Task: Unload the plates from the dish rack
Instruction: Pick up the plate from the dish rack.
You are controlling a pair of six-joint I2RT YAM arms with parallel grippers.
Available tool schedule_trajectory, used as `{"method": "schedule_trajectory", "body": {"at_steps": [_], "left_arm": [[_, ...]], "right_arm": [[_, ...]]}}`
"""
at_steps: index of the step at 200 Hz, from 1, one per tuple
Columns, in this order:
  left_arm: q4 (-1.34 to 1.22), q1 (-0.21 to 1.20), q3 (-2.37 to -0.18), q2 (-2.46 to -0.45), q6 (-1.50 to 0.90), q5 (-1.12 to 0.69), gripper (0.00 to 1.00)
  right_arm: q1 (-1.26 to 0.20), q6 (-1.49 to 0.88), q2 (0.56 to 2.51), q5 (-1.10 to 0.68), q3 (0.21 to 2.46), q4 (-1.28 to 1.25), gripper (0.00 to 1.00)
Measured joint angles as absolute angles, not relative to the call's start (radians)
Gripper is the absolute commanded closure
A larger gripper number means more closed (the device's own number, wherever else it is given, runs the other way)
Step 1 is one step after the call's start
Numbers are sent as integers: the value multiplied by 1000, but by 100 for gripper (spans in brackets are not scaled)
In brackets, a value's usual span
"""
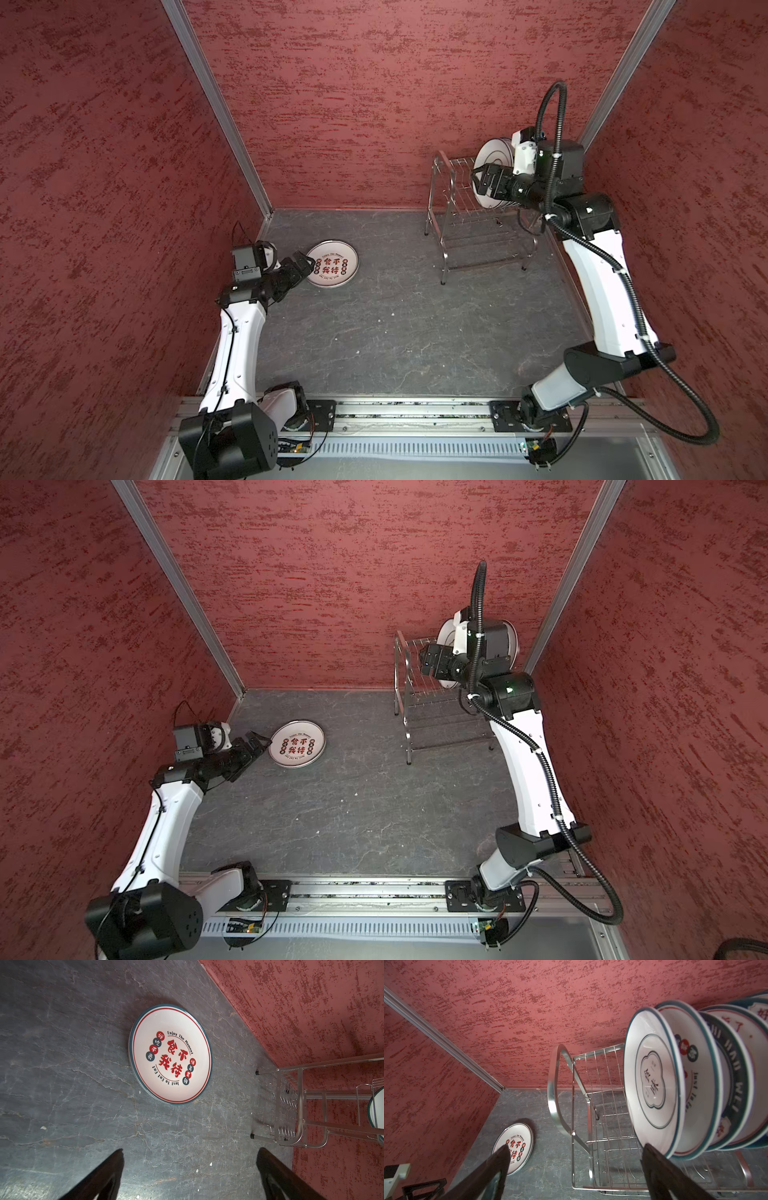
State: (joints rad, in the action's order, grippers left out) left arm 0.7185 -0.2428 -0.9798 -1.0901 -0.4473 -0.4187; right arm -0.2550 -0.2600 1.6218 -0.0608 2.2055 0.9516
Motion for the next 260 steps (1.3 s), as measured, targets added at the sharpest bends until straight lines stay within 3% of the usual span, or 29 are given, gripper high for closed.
{"method": "schedule_trajectory", "body": {"at_steps": [43, 139, 172, 222, 260], "left_arm": [[738, -246, -980, -1084, -448, -428, 0], [744, -247, -952, -1046, -459, -456, 1], [744, -247, -944, -1044, -463, -466, 1], [737, -247, -912, -1031, -494, -480, 1], [714, -247, -881, -1021, -538, -496, 0]], "right_arm": [[-220, -243, 1699, -43, 2347, 1037, 1], [-155, -227, 1782, -30, 2350, 1052, 2], [-152, -219, 1803, -31, 2350, 1051, 11], [-149, -195, 1831, 7, 2350, 1044, 35], [-149, -177, 1858, 55, 2350, 1038, 47]]}}
